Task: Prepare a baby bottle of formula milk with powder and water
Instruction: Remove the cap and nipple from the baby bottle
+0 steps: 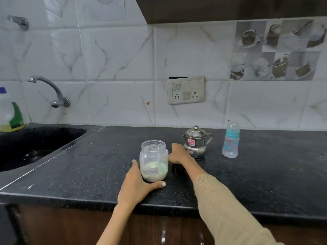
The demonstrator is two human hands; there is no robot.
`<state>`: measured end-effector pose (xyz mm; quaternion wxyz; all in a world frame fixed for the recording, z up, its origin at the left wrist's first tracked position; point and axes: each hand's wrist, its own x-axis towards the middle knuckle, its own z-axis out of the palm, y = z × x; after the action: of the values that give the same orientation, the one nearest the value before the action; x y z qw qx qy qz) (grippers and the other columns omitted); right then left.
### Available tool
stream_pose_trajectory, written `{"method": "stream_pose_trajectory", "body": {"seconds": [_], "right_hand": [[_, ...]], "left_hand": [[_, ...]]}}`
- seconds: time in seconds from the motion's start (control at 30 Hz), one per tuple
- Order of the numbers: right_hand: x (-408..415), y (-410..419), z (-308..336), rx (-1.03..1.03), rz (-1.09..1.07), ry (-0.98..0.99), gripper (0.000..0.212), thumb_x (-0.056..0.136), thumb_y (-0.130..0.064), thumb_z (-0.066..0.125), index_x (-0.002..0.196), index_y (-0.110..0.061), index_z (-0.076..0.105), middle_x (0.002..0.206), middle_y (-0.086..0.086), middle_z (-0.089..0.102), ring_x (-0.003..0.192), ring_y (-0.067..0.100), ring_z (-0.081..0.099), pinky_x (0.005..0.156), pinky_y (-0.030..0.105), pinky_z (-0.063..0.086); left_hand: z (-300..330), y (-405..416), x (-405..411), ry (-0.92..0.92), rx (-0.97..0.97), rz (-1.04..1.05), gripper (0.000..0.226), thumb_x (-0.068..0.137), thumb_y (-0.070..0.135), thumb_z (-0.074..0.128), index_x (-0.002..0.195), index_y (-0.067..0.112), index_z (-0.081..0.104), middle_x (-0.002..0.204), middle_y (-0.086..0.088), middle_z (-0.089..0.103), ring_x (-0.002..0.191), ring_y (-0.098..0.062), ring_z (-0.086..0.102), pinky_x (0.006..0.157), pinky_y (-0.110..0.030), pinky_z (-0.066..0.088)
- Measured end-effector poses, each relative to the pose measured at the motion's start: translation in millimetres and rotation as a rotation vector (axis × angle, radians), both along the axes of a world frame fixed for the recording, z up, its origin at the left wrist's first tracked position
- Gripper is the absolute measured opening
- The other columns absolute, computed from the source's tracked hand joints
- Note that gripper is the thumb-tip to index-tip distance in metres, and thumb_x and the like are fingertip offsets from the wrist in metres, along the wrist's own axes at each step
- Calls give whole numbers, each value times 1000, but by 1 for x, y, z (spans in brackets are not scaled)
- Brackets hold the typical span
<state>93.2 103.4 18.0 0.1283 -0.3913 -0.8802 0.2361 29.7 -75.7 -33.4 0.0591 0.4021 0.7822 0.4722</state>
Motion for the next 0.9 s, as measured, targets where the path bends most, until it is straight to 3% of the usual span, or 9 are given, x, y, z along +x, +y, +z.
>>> {"method": "stream_pose_trajectory", "body": {"seconds": [0.07,0.13,0.27,0.37,0.47,0.6,0.73,0.83,0.9], "right_hand": [[20,-6,7,-9,-7,35,71,78,-50,68,130,-5,48,130,11,55,114,26,56,92,37,48],[42,-9,14,-28,-20,66,79,70,-58,71,125,-5,49,122,8,57,111,26,57,84,32,47],[91,-6,25,-5,-55,126,46,71,-54,73,95,-17,59,97,2,63,106,26,61,71,27,43],[124,-2,31,-4,-101,160,64,72,-52,74,123,-16,60,124,4,63,111,22,59,90,29,46],[152,-4,33,-10,-193,159,84,78,-48,70,142,-4,37,145,11,43,131,27,44,103,33,37],[176,5,29,-78,-226,239,92,74,-50,73,142,-4,32,142,13,44,128,29,45,101,35,39],[191,36,14,-98,-257,340,69,67,-53,77,113,-6,56,107,10,64,97,22,61,84,33,52],[198,48,11,-152,-274,405,56,75,-37,77,117,-7,56,116,11,64,107,25,61,94,35,50],[198,61,7,-187,-298,429,65,81,-28,73,134,-3,45,132,13,54,122,27,52,100,34,42]], "left_hand": [[5,-4,8,12,27,37,145,42,61,85,150,9,5,153,-6,29,138,-23,34,108,-40,37],[7,-9,16,61,117,76,145,48,56,86,151,12,-6,159,-6,11,145,-23,18,112,-41,27],[8,-16,39,188,297,158,133,57,49,85,151,15,-2,160,-3,8,147,-27,10,112,-44,27],[13,-11,67,228,392,182,128,58,42,86,151,12,3,158,-9,16,144,-36,17,106,-52,34],[21,6,92,305,426,115,125,58,48,83,151,10,8,153,-12,26,139,-33,31,101,-45,42],[37,40,121,178,401,-116,120,60,52,81,151,17,10,157,1,21,141,-10,24,107,-17,22],[44,88,141,-16,340,-300,114,63,45,84,150,17,17,156,0,26,141,-14,27,111,-26,25],[41,131,146,-116,252,-368,110,67,40,82,150,12,17,156,-5,24,142,-18,27,112,-31,26],[40,159,147,-158,187,-408,111,67,40,82,150,10,15,157,-8,23,142,-20,28,113,-34,27]]}}
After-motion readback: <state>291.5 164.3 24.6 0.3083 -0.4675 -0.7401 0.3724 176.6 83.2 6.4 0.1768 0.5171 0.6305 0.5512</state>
